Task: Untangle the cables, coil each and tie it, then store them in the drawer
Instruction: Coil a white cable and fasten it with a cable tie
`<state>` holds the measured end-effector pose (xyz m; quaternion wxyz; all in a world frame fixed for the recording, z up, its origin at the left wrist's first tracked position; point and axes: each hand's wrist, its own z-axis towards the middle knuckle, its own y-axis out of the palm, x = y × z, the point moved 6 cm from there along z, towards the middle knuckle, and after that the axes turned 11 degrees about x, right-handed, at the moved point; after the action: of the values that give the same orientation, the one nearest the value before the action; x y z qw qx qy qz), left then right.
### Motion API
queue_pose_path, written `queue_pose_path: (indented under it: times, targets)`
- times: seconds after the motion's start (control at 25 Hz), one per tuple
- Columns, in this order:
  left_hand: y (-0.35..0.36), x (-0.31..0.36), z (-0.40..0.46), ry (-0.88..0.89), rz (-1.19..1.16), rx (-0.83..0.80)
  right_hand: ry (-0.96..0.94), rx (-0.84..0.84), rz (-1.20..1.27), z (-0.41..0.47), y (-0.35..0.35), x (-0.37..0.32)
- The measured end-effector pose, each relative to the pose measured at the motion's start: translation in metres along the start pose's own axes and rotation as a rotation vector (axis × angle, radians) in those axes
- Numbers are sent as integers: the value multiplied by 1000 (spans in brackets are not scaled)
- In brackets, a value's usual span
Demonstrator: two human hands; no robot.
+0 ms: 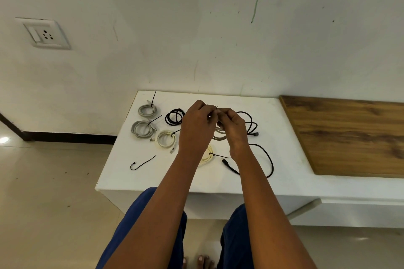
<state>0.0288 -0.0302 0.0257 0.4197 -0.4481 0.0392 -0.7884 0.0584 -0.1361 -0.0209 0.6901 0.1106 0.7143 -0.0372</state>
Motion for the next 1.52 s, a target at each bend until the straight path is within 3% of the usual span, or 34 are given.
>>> queue_pose_path:
  times: [0.24,0.4,0.72,1.16,1.52]
  targets:
    - [6,-21,0,-334,-235,-55,13,-36,41,-3,2,-3]
    - [10,-21,0,-387,-267,-143,24,-53,16,-3,0,-6]
    - [4,-35,-1,-662,-472,-60,-10,-141,-137,-4,3,-6]
    - [9,-31,-2,-518,-577,-121,1,-81,-124,-2,-2,-3]
    - [13,-34,-5,-551,-538,-120,-18,-69,-203,0,-2,4]
